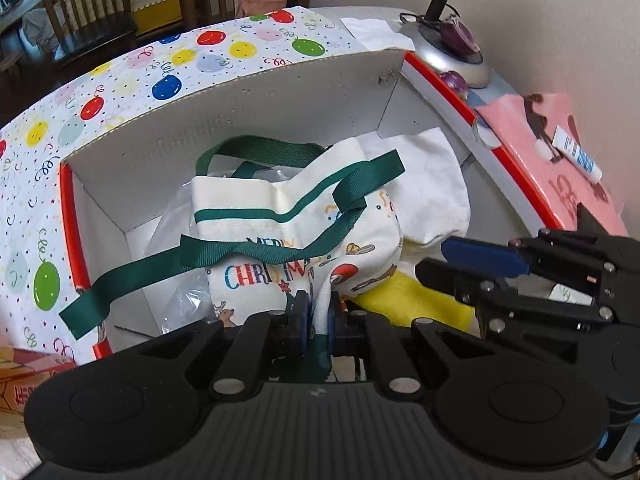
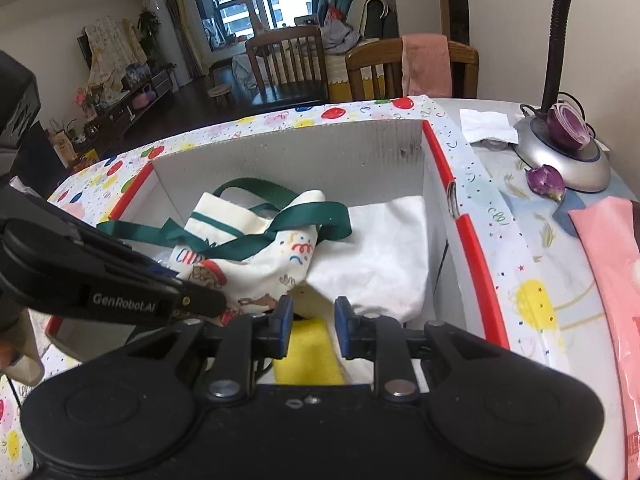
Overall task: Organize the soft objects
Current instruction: 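Lower the yellow sponge and tote bag into the red box with both tools, then open both tools releasing the sponge and tote bag inside the box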
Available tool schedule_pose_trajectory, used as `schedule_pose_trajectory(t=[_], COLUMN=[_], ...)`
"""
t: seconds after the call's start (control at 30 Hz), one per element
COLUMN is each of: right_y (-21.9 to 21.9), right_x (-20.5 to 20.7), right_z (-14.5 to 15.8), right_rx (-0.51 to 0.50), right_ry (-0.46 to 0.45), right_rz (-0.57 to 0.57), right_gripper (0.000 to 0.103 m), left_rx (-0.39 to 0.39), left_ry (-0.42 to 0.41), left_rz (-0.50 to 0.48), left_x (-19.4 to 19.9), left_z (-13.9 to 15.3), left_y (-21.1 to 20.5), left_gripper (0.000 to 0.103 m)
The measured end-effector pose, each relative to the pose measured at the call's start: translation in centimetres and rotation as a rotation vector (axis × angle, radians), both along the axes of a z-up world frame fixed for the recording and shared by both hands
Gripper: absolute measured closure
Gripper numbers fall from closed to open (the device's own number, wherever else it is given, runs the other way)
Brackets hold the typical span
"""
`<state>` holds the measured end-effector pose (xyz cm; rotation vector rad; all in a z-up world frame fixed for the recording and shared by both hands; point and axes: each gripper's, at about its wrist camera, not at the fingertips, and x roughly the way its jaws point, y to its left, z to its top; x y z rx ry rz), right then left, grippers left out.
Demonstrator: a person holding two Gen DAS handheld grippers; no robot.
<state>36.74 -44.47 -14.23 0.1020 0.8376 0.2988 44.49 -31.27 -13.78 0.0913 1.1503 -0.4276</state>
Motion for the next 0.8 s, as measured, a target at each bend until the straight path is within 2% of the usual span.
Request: schedule_pose_trajectory(t=[0.2, 0.27, 0.3, 0.33, 0.37, 0.4, 0.53, 0.63, 0.8], right_y=[0.3, 0.3, 0.3, 0.2, 0.2, 0.1, -0.1, -0.2, -0.2], right_x=[-0.5, -0.7, -0.8, -0.8, -1.0, -1.1, -1.6, -2.3, -4.0], right_z=[0.7, 1.2, 1.4, 1.7, 1.9, 2.1, 3.3, 4.5, 7.0], right_rx=[-0.006, -0.01, -0.011, -0.01, -0.008, -0.004, 0.003, 0.0, 0.02], right_ry=[0.011, 0.008, 0.006, 0.006, 0.007, 0.008, -0.001, -0.021, -0.079], right_rz=[0.018, 0.014, 0.012, 0.01, 0.008, 0.005, -0.004, 0.001, 0.026], right_gripper=[0.074, 0.07, 0.069, 0.066, 0.065, 0.064, 0.059, 0.049, 0.04], left_rx=[-0.03, -0.046, -0.057, -0.068, -0.081, -0.081, -0.126, -0.148, -0.168], left_ry=[-0.012, -0.015, -0.019, -0.023, -0.028, -0.04, -0.058, -0.093, -0.176], left_rz=[0.014, 0.022, 0.026, 0.031, 0.036, 0.047, 0.067, 0.079, 0.106], left_x=[-0.6, -0.8, -1.0, -1.1, -1.3, -1.5, -2.4, -3.6, -6.3], left_z=[0.8, 1.2, 1.4, 1.7, 2.1, 2.5, 4.0, 5.5, 8.2], left_y=[0.6, 0.9, 1.0, 1.2, 1.4, 1.6, 2.7, 3.6, 5.8], left_gripper=[0.088, 0.079, 0.071, 0.055, 0.046, 0.042, 0.042, 0.042, 0.038])
